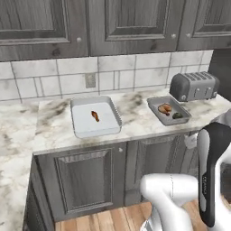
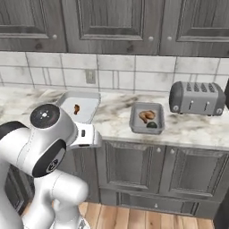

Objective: Place one squash and one chicken drumstick in each tupperware on the nearby counter, to pack two identical lunches.

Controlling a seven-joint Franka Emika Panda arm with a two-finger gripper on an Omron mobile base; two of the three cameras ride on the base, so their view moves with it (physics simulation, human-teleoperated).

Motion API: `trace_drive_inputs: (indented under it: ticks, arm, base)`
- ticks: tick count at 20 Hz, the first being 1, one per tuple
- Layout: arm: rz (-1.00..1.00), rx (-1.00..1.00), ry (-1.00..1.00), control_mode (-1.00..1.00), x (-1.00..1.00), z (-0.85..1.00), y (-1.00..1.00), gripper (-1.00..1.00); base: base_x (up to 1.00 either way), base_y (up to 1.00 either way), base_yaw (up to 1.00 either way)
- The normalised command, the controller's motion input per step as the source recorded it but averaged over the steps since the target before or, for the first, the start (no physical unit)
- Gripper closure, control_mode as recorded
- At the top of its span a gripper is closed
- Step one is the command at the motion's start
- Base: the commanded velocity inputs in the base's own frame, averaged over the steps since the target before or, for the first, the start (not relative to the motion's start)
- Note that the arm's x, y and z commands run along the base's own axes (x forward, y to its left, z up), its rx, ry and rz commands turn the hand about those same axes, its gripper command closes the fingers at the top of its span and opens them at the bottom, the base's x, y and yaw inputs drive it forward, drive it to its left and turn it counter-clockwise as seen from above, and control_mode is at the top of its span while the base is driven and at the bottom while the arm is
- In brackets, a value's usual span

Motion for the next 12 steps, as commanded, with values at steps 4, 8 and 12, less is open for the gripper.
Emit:
trace_drive_inputs:
  ticks: [4,8,12]
  arm:
    - [0.0,0.0,0.0,1.0,0.0,0.0,0.0,-1.0]
    - [0.0,0.0,0.0,1.0,0.0,0.0,0.0,-1.0]
    - [0.0,0.0,0.0,1.0,0.0,0.0,0.0,-1.0]
  base:
    - [-0.33,-0.99,0.0]
    - [-0.62,-0.81,0.0]
    - [-0.96,-0.47,0.0]
